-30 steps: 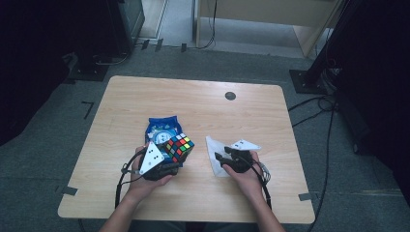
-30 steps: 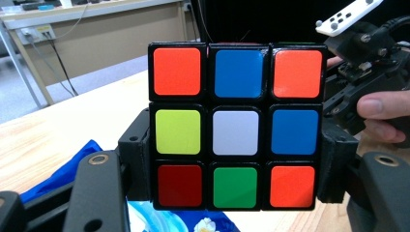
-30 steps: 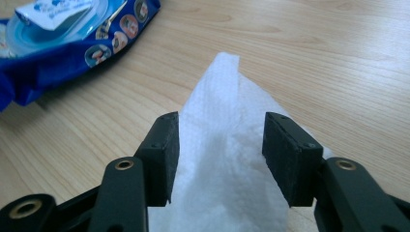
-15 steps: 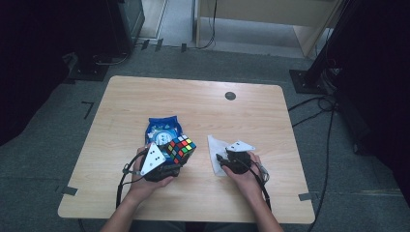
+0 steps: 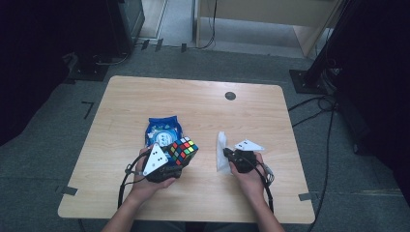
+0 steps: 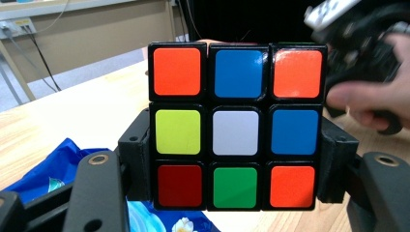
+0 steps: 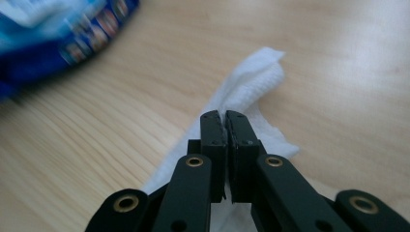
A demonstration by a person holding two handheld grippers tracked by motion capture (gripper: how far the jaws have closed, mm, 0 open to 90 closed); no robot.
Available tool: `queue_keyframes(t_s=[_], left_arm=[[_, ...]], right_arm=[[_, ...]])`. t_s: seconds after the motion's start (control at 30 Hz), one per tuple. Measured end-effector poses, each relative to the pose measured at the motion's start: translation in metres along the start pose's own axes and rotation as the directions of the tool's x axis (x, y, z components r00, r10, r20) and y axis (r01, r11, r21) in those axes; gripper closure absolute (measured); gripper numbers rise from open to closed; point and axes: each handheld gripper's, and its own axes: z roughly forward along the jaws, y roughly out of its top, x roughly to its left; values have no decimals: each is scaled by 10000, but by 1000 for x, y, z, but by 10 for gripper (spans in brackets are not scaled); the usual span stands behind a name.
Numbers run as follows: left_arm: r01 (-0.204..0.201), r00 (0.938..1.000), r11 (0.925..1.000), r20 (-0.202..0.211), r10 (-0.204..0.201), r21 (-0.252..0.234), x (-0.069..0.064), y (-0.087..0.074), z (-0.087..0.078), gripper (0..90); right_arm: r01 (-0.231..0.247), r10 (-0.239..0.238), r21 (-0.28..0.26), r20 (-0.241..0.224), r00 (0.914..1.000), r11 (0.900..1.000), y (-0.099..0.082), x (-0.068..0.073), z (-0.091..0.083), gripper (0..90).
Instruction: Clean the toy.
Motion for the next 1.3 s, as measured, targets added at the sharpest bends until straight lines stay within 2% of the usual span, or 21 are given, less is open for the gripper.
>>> queue_keyframes(t_s=[0.1,0.17,0.2,0.27,0.33,0.4,0.47,0.5,0.67,0.73,0.77,0.9,1.0,1.07,1.13,1.2,1.27,1.3], left_arm=[[-37,10000,10000,54,37,51,-1,-1,2,340],[-75,9999,9999,111,74,75,-3,-1,3,341],[-82,9998,9999,166,80,110,-5,-2,4,340],[-158,9995,9998,265,154,137,-8,-2,6,340],[-286,9989,9995,371,280,158,-13,-2,8,341],[-386,9978,9991,538,375,195,-17,-1,8,341],[-472,9967,9988,671,461,145,-23,1,9,341],[-584,9955,9982,759,575,94,-25,3,9,341],[-889,9922,9960,877,891,-62,-34,8,7,341],[-907,9924,9958,822,911,-89,-34,8,6,341],[-918,9923,9957,821,925,-127,-33,9,5,341],[-782,9936,9966,800,801,-262,-30,11,3,341],[-719,9938,9967,826,748,-377,-28,12,0,341],[-551,9947,9970,838,595,-546,-26,14,-2,341],[-582,9951,9970,767,621,-515,-24,14,-3,341],[-596,9953,9976,738,620,-345,-22,12,-1,341],[-575,9958,9982,698,585,-169,-21,10,1,341],[-579,9958,9983,700,584,-95,-21,9,2,341]], right_arm=[[-350,258,-1076,-859,9960,9936,17,9,-20,881],[-528,241,-1669,-1694,9853,9846,31,20,-36,881],[-473,101,-1928,-1897,9818,9801,36,25,-42,880],[-297,-394,-2630,-2533,9666,9643,49,44,-58,880],[-21,-956,-3067,-3033,9481,9518,57,62,-69,879],[438,-1599,-3348,-3277,9311,9413,61,79,-75,878],[693,-1934,-3426,-3429,9192,9369,62,89,-76,876],[756,-1967,-3337,-3460,9174,9397,61,92,-75,876],[710,-1801,-3002,-3537,9178,9512,55,93,-65,874],[653,-1750,-3058,-3466,9216,9499,53,90,-62,874],[631,-1711,-3066,-3395,9249,9497,53,88,-61,874],[831,-1655,-3027,-2581,9518,9495,50,78,-59,874],[820,-1418,-2720,-2081,9678,9588,48,66,-54,875],[705,-1189,-2382,-1957,9734,9687,44,57,-48,875],[410,-831,-2230,-1829,9796,9740,40,49,-44,876],[99,-551,-2325,-1889,9804,9726,40,45,-47,876],[47,-581,-2599,-1983,9784,9656,46,46,-55,876],[57,-681,-2803,-2136,9746,9599,50,49,-61,876]])
